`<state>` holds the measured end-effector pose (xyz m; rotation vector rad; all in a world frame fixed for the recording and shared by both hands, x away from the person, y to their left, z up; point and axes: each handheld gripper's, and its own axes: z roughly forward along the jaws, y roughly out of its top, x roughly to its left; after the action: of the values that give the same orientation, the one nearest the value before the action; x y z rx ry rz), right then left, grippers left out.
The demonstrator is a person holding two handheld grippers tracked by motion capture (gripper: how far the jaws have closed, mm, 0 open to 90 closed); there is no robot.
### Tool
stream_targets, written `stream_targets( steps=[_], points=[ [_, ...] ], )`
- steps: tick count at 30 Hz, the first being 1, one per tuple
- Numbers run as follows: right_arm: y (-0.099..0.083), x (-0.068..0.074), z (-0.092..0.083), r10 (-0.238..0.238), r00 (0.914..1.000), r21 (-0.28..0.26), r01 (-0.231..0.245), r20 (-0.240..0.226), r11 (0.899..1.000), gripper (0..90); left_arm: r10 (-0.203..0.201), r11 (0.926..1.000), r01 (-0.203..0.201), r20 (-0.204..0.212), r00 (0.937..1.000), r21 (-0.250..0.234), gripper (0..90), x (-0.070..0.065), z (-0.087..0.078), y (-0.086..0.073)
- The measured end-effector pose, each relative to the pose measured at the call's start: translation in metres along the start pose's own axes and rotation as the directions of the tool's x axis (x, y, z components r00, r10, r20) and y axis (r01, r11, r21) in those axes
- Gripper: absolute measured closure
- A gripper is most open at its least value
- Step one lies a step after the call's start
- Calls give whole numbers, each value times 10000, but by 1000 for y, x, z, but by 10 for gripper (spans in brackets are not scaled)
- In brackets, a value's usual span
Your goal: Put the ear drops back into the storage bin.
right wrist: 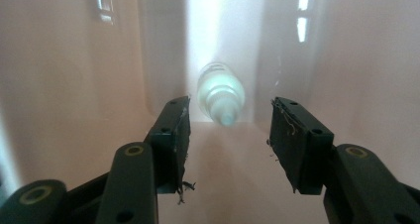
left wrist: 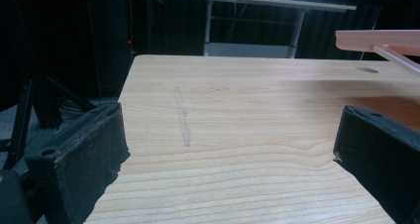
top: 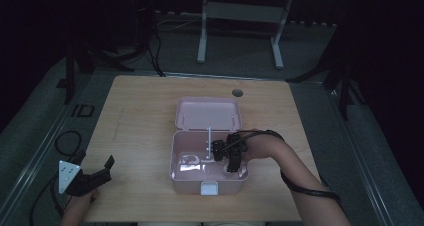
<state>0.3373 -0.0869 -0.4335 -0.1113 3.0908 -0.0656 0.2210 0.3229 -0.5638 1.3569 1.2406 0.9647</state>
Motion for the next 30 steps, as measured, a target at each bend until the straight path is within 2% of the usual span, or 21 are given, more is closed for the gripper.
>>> stream_targets(
  steps=[5, 8, 10, 12, 15, 16, 23, 30],
  points=[
    [-6, 2, -19, 73, 9998, -636, -61, 182, 9980, 428, 11, 10000, -11, 4, 10000, -5, 4, 0, 0, 0],
    [-9, 1, -27, 263, 9992, -850, -237, 292, 9961, 331, 20, 10000, -20, -4, 10000, 0, 4, 0, 0, 0],
    [-13, 1, -32, 401, 9985, -1208, -353, 377, 9921, 233, 4, 10000, -4, 7, 10000, -21, 4, 0, 0, 0],
    [-18, 1, -36, 416, 9983, -1485, -350, 415, 9883, 188, -13, 10000, 13, 5, 10000, -35, 4, 0, 0, 0],
    [-27, -1, -44, 628, 9974, -2227, -536, 345, 9734, 156, -1, 10000, 1, 6, 10000, -18, 4, 0, 0, 0],
    [-31, -1, -47, 681, 9966, -2444, -547, 466, 9681, 141, 3, 10000, -3, 9, 10000, -19, 4, 0, 0, 0],
    [-61, -4, -59, 1303, 9867, -2743, -992, 976, 9565, 139, 1, 10000, -1, 6, 10000, -22, 4, 0, 0, 0],
    [-98, -6, -62, 2206, 9685, -2958, -1784, 1157, 9384, 139, 0, 10000, 0, -13, 10000, -22, 4, 0, 0, 0]
  ],
)
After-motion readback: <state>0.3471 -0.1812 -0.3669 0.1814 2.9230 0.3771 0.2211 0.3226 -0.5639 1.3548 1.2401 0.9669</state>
